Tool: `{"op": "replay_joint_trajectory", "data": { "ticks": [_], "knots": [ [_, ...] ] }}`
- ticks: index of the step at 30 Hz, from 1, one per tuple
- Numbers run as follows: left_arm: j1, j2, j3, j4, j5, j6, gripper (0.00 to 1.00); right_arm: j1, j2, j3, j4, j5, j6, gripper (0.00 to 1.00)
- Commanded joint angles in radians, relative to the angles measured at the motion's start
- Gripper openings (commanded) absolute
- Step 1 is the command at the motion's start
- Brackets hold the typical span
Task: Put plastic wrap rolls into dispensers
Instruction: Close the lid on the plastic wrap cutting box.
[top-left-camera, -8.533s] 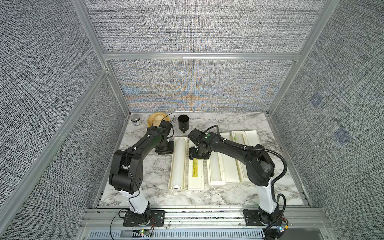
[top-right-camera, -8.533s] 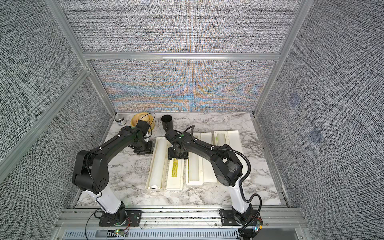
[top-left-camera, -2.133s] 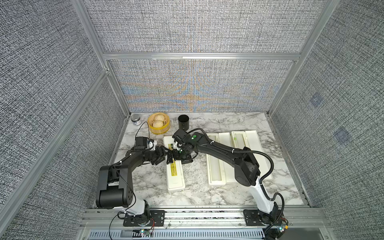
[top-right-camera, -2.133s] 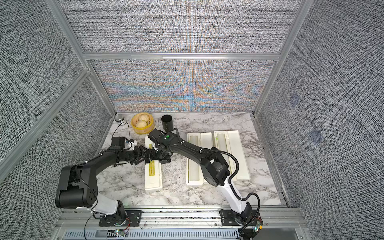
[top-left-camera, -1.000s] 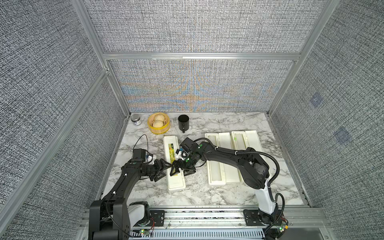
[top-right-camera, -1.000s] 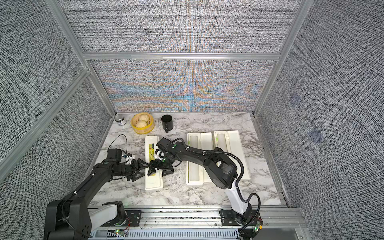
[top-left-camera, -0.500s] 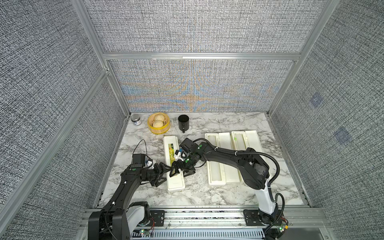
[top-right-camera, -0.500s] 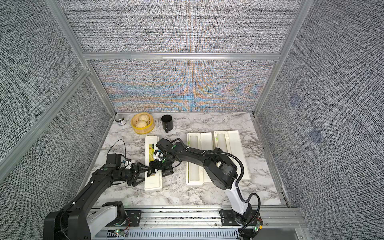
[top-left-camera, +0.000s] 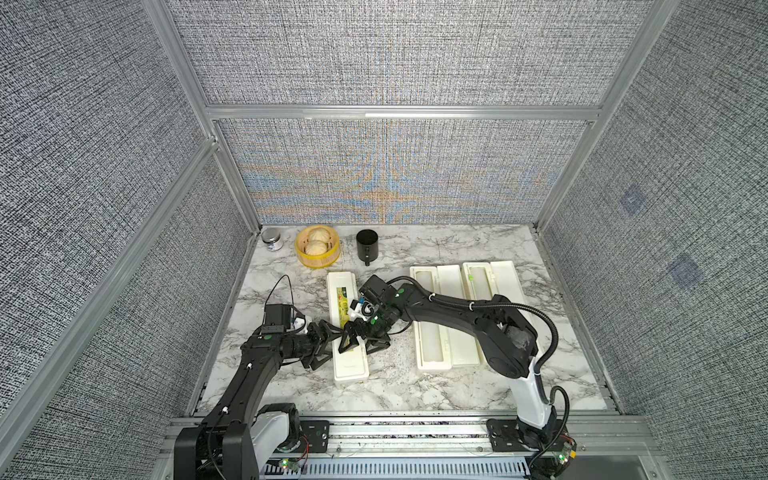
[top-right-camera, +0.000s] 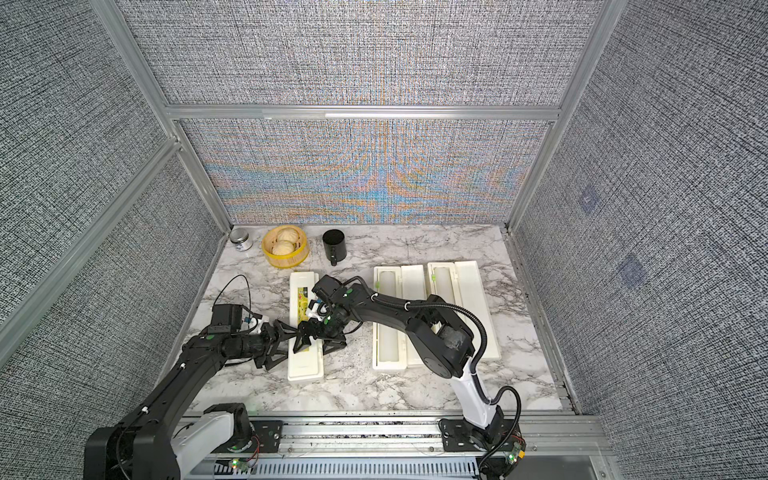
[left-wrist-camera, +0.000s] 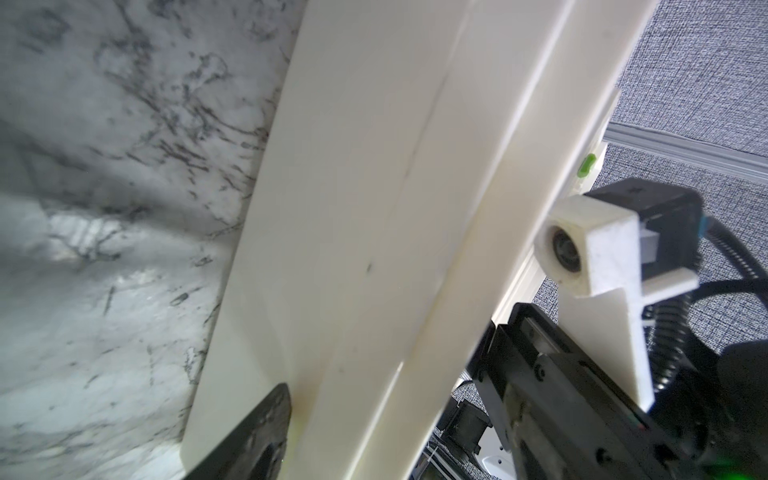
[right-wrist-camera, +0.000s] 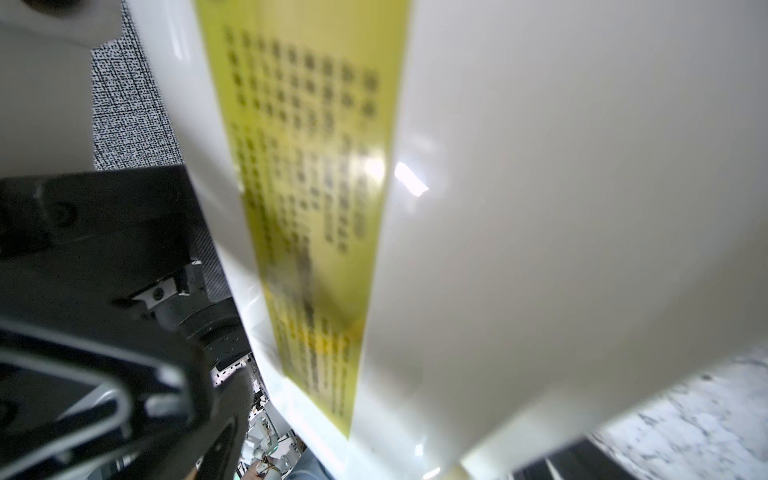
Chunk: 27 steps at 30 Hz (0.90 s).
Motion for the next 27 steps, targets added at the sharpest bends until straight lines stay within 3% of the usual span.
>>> {"op": "replay_joint_trajectory", "data": {
  "ticks": [1, 10, 15, 27],
  "knots": [
    [-0.002, 0.019, -0.009, -0.008, 0.044, 0.025, 0.79, 0.009, 0.014, 0.022, 0.038, -0.043, -0.02, 0.92],
    [-0.003, 0.055, -0.028, 0.025, 0.047, 0.027, 0.79, 0.037, 0.066, 0.113, -0.05, -0.029, -0.055, 0.88],
    [-0.002, 0.049, -0.03, 0.033, 0.051, 0.014, 0.79, 0.035, 0.043, 0.125, -0.06, -0.041, -0.056, 0.9],
    [0.001, 0.121, 0.012, -0.064, -0.061, 0.084, 0.73, 0.032, 0.038, 0.128, -0.126, -0.009, -0.09, 0.92]
  ]
}}
